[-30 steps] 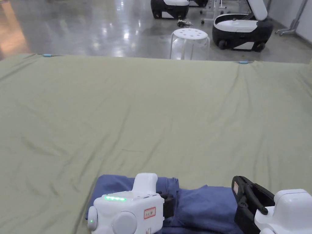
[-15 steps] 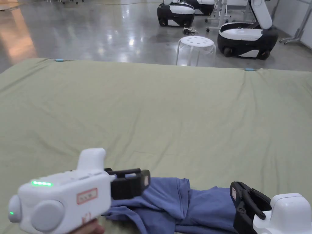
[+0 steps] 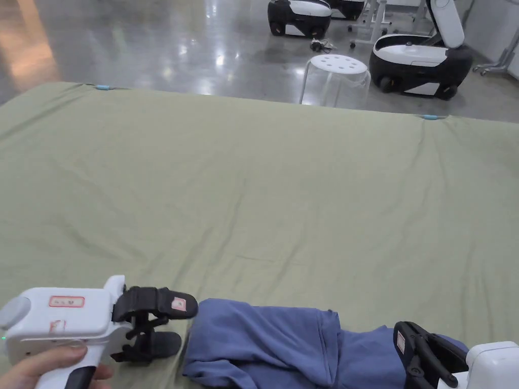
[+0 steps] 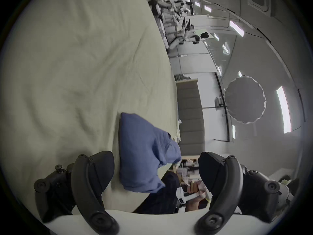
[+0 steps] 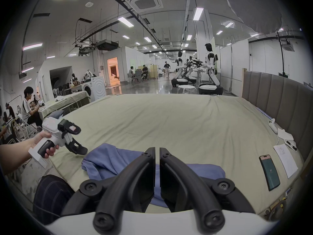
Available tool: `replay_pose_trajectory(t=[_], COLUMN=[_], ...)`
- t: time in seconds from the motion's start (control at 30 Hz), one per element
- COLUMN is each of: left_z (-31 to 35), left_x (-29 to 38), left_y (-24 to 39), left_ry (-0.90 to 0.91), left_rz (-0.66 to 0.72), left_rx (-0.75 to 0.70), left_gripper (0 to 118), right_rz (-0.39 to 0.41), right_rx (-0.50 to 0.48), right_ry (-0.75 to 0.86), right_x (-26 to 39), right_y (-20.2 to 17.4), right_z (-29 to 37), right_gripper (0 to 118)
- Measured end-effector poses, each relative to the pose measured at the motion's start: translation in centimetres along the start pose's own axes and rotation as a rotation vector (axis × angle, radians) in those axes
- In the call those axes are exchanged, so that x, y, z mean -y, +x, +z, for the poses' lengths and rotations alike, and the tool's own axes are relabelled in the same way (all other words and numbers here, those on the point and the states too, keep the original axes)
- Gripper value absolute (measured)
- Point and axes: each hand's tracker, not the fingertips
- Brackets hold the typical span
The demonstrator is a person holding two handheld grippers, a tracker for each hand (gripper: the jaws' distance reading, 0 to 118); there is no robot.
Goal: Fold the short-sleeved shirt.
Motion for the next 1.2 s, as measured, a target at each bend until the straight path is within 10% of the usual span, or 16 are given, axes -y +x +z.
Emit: replay_pose_trajectory(t=[0.33, 0.37, 0.43, 0.97, 1.2], left_z=[-8.7, -8.6, -8.3, 9.8, 2.1], left_x=[-2.2, -2.2, -1.9, 0.3, 4.0], left_y=[0.5, 0.7, 1.1, 7.0, 17.3], left_ry=[-0.127, -0.133, -0.105, 0.279, 0.338], left_rz=[0.0, -0.003, -0.012, 0.032, -0.252], left_rx=[0.161, 0.118, -0.126, -0.601, -0.673], left_gripper=[100, 89, 15, 15, 15], right_rz=[-0.028, -0.03, -0.037, -0.05, -0.073], right_rx=[0.003, 0.002, -0.003, -0.029, -0.037], right_ry=[-0.038, -0.038, -0.038, 0.06, 0.092], right_x=[-0.4, -0.4, -0.4, -1.0, -0.7], right_y=[-0.4, -0.5, -0.5, 0.0, 1.2], right_z=[-2.7, -2.7, -2.6, 1.2, 1.9], right_gripper=[7, 7, 7, 7, 7])
